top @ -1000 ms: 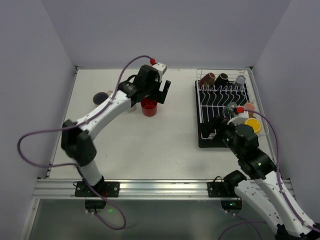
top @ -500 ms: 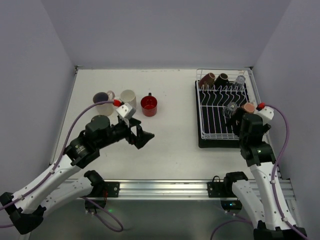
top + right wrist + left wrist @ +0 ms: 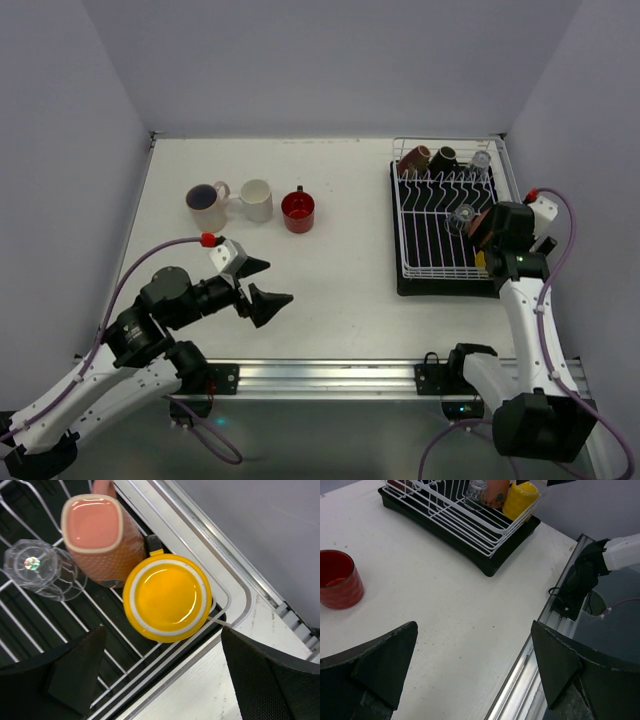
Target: Unload the cups from the dish rack
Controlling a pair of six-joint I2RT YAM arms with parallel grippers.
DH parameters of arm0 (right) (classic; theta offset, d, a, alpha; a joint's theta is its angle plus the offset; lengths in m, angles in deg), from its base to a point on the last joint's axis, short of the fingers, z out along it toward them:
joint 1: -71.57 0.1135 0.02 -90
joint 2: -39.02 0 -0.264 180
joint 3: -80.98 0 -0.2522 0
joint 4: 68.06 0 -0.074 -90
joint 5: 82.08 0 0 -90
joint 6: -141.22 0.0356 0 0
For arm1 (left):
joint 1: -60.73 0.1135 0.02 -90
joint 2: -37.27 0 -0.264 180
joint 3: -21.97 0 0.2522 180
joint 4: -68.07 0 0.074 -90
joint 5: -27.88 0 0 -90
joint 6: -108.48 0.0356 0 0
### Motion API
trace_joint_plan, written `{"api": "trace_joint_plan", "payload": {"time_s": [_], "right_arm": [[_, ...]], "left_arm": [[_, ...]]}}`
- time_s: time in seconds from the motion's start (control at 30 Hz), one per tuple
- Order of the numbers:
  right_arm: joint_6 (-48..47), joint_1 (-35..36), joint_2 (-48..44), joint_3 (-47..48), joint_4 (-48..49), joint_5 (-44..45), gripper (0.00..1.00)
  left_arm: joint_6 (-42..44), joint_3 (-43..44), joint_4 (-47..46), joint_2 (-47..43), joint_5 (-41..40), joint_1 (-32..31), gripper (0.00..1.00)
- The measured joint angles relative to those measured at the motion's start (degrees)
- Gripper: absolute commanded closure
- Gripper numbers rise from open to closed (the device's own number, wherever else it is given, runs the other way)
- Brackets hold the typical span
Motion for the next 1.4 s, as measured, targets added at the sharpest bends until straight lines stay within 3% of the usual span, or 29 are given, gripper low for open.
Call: {"api": "trace_joint_plan", "payload": {"time_s": [0.27,0.77,0.93,0.97,1.0,1.2,1.4], "right_arm": [[-2.6,-2.9,7.7,0.7,1.0,0.3,0.01],[-4.3,-8.4,15.4,1.2,7.3,-8.4,0.02],[-4.0,-8.4,15.9,1.2,7.7,-8.9,0.24],[-3.9,-8.4,15.9,1.2,7.6,-9.0,0.37],[-3.9,-8.4,15.7,1.2,7.5,-9.2,0.42],[-2.6,-8.4,9.5,0.5,5.5,-11.1,0.55],[-0.7,-8.4,-0.8,0.5,5.1,-14.8,0.58]], "left_arm": [[0.2,0.0,0.2,-2.1,-2.6,-4.1,0.00],[0.2,0.0,0.3,-2.7,-4.1,-5.4,0.00],[0.2,0.0,0.3,-2.7,-4.5,-5.6,0.00],[0.2,0.0,0.3,-2.7,-4.6,-5.6,0.00],[0.2,0.0,0.3,-2.7,-4.8,-5.6,0.00],[0.2,0.0,0.3,-2.5,-5.4,-5.6,0.00],[0.2,0.0,0.3,-2.2,-6.7,-5.6,0.00]]}}
